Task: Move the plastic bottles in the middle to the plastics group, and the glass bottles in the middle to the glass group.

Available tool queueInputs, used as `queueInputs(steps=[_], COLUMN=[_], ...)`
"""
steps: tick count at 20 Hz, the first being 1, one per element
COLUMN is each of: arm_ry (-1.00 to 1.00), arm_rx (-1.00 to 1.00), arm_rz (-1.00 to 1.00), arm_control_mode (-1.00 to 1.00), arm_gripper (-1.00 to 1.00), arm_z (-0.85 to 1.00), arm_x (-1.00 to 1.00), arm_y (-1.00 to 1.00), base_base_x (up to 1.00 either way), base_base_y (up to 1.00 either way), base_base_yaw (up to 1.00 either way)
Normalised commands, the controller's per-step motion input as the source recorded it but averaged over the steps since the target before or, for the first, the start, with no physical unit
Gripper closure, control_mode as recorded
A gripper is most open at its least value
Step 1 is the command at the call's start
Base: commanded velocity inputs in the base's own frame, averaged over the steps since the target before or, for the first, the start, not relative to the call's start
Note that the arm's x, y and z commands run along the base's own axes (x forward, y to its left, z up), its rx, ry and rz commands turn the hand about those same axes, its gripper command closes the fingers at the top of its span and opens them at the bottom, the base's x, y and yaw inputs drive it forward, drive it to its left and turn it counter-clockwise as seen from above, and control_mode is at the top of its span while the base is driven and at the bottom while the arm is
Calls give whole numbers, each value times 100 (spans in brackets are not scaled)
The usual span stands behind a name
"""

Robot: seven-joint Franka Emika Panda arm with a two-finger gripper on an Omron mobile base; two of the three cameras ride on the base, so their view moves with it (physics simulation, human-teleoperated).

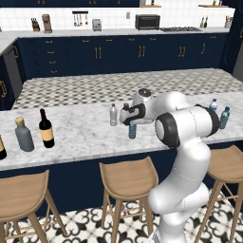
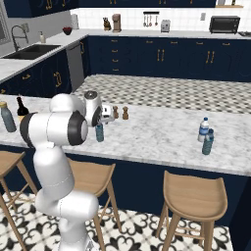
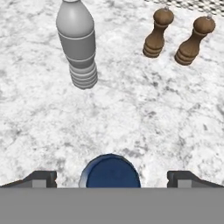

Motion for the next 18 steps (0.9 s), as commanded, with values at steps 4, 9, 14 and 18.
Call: queueInputs(steps=[4, 9, 14, 18], arm_ry=[0, 0, 0, 0], arm_rx=[0, 0, 0, 0], arm_rz=[8, 3, 0, 0], arm_control_mode=[-100, -100, -100, -100], arm_gripper=[-100, 100, 100, 100], arm_z=[-19, -2, 0, 2], arm_x=[0, 0, 0, -2], arm_y=[0, 0, 0, 0], base_base_x=[0, 0, 0, 0], base_base_y=[0, 0, 0, 0], base_base_yaw=[0, 0, 0, 0])
